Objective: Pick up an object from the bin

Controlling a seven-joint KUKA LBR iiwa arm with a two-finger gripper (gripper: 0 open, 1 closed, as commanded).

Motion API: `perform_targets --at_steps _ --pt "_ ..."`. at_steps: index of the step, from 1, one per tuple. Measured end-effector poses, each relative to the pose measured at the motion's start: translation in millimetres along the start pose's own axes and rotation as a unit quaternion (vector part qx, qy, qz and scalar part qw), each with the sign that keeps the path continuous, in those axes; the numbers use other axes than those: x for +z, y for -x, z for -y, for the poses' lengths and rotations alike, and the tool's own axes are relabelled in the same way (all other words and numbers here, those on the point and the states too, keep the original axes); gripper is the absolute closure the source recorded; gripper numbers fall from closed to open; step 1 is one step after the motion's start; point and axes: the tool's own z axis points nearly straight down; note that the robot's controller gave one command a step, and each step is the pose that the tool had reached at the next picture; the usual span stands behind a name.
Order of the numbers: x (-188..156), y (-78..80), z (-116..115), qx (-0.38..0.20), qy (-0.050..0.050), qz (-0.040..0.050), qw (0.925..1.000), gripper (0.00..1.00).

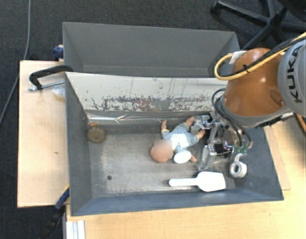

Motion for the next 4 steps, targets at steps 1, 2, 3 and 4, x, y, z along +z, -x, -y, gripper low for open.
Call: perform_targets --at_steps 1,2,3,4 --pt "-5 1.6 0 0.0 0.0 0.0045 1.0 0.0" --pt "-4 2.3 0 -0.002 0.0 0.0045 1.0 0.0" --pt "3 25.6 -10 -0.109 -0.001 0.0071 0.9941 0.0" --pt "24 16.7 -4 -0.177 -0.001 0.0062 0.9842 0.0"
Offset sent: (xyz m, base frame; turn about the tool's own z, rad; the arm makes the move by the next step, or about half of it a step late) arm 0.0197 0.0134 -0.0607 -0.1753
